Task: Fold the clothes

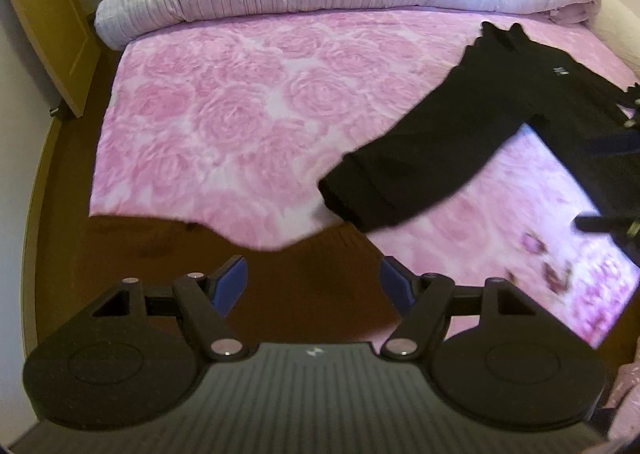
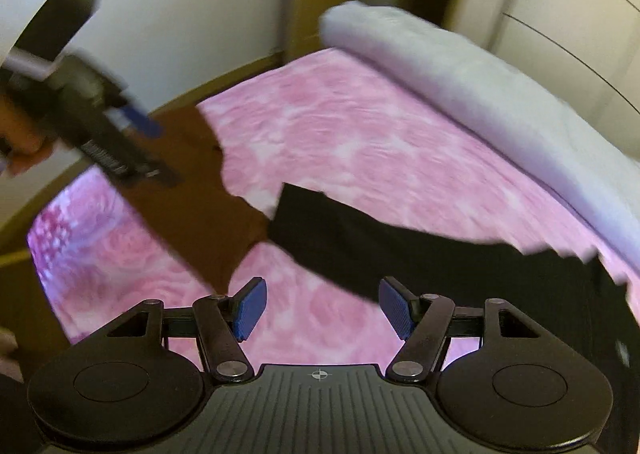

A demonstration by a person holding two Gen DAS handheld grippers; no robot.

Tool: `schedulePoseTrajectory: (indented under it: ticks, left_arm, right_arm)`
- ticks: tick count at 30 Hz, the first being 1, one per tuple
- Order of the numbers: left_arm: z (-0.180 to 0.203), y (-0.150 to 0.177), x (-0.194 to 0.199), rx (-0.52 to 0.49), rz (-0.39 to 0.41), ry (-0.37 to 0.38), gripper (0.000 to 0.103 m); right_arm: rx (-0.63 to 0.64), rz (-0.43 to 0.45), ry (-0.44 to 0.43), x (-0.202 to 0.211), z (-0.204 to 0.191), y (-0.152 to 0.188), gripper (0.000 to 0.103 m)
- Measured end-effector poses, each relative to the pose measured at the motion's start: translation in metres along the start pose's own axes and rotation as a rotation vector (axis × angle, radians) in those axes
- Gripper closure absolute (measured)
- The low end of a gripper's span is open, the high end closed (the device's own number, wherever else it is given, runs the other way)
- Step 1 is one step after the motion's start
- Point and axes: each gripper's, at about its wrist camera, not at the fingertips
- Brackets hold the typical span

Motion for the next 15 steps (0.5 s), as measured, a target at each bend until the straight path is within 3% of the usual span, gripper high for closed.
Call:
schedulePoseTrajectory:
  ticks: [1, 3, 4, 8, 15]
  left_arm:
    - [-0.003, -0.004, -0.010, -0.001, -0.005, -0.004, 0.034]
    - [-0.010, -0.012, -0.031, -0.008, -0.008, -0.004, 0.034]
    - [-0.013, -0.015, -0.040, -0.016, -0.006, 0.000, 0.034]
    - [-0.021, -0.015, -0.071, -0.061, -0.003, 0.013, 0.034]
    - [-0.036, -0.012, -0.100, -0.044, -0.029, 0.009, 0.034]
  right_arm:
    - [0.038, -0.004, -0.011, -0.021, -0.002, -0.001, 0.038]
    - [0.095, -0.019, -0.043, -0.063, -0.004, 0.000, 0.063]
    - [0.129, -0.026, -0.044, -0.082, -0.006, 0.001, 0.065]
    - [0.265, -0.047, -0.028, -0.153, -0.013, 0.004, 0.065]
    - [0.536, -0.056, 0.012, -0.222, -0.033, 0.014, 0.064]
Point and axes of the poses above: each gripper's, at about its wrist camera, not at the fingertips, and x roughly against the way its jaws point, z to its right, y to its underside, and after that the axes turned 1 degree about x, right-handed
